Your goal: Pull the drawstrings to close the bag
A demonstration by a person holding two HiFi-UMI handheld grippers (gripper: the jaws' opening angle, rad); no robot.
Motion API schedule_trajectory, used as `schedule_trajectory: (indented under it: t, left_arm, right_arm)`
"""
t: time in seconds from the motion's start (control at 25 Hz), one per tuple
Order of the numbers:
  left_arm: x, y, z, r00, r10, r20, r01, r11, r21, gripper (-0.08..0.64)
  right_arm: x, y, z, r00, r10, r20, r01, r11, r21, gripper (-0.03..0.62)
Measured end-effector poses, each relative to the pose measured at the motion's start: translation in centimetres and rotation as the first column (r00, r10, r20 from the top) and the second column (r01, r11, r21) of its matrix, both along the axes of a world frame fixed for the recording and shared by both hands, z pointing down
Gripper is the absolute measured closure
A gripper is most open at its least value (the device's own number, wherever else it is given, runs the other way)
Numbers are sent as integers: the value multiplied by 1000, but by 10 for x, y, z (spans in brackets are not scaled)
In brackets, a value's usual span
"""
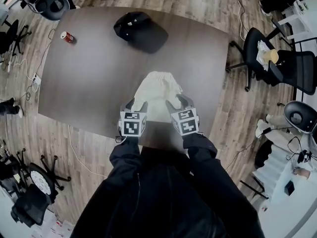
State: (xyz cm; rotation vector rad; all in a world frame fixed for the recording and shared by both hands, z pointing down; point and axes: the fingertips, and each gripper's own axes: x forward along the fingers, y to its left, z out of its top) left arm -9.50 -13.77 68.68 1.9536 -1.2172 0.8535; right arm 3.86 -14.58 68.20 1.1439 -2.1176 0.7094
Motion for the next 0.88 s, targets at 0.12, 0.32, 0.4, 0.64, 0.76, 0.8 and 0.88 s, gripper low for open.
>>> schedule_trajectory:
  t: [0.12, 0.32, 0.4, 0.64, 0.76, 0.8, 0.88]
  left_arm:
    - [-1, 8, -11, 1000, -9, -13, 9, 1000, 11, 328]
    - [-4, 21, -39, 998, -45, -42, 47, 997, 53, 328]
    - [-3, 20, -57, 996, -59, -63, 65, 993, 95, 328]
    - [20, 16, -137, 992, -28, -122, 61, 957, 282, 407]
    - [30, 11, -182, 989, -33, -143, 85, 920, 382, 489]
    - [34, 10, -195, 988, -30, -149, 89, 908, 409, 501]
    - [42, 7, -219, 987, -17, -159, 88, 887, 454, 516]
  right_arm:
    - [-1, 14, -6, 1000, -12, 9, 12, 1000, -25, 320]
    - [16, 34, -32, 997, 74, 10, -74, 997, 17, 314]
    - [19, 33, -59, 996, 86, 33, -89, 992, 92, 323]
    - [22, 20, -162, 995, 74, 67, -92, 935, 341, 515]
    - [23, 14, -210, 993, 75, 88, -106, 894, 436, 562]
    - [24, 12, -224, 992, 75, 99, -113, 880, 462, 568]
    - [24, 11, -248, 990, 72, 123, -124, 856, 502, 569]
